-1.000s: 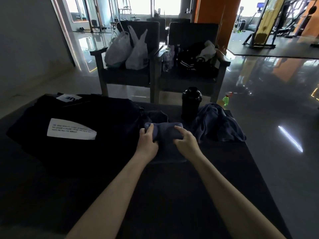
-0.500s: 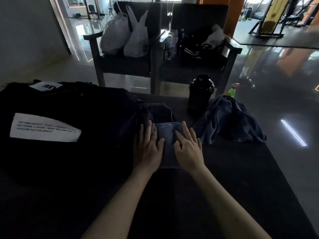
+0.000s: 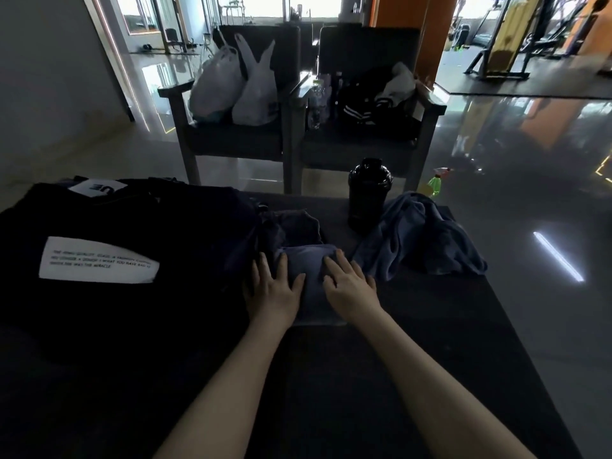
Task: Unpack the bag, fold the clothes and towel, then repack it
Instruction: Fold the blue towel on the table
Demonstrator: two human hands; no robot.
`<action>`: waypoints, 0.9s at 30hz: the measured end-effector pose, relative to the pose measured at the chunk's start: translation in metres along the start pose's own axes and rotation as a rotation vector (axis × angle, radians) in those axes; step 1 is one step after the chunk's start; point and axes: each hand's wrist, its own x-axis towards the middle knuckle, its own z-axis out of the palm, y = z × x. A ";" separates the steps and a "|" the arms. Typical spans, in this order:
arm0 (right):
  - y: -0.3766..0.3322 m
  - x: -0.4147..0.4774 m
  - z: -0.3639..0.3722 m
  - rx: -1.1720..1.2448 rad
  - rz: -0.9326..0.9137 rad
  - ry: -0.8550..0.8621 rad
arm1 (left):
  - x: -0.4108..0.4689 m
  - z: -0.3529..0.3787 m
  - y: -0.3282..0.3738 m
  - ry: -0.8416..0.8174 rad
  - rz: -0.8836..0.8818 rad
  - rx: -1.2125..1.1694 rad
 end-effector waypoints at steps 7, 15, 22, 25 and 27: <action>0.038 -0.028 -0.020 -0.051 -0.039 0.269 | -0.071 0.010 -0.004 0.448 0.246 -0.118; 0.085 -0.004 -0.013 -0.299 0.071 0.129 | -0.088 0.047 -0.014 0.273 -0.024 -0.126; 0.089 0.017 0.001 -0.168 0.000 0.338 | -0.088 0.046 -0.013 0.274 -0.024 -0.130; 0.087 0.003 0.005 -0.142 -0.015 0.369 | -0.089 0.044 -0.012 0.273 -0.027 -0.128; 0.087 -0.011 0.006 -0.147 -0.026 0.387 | -0.089 0.043 -0.011 0.271 -0.028 -0.121</action>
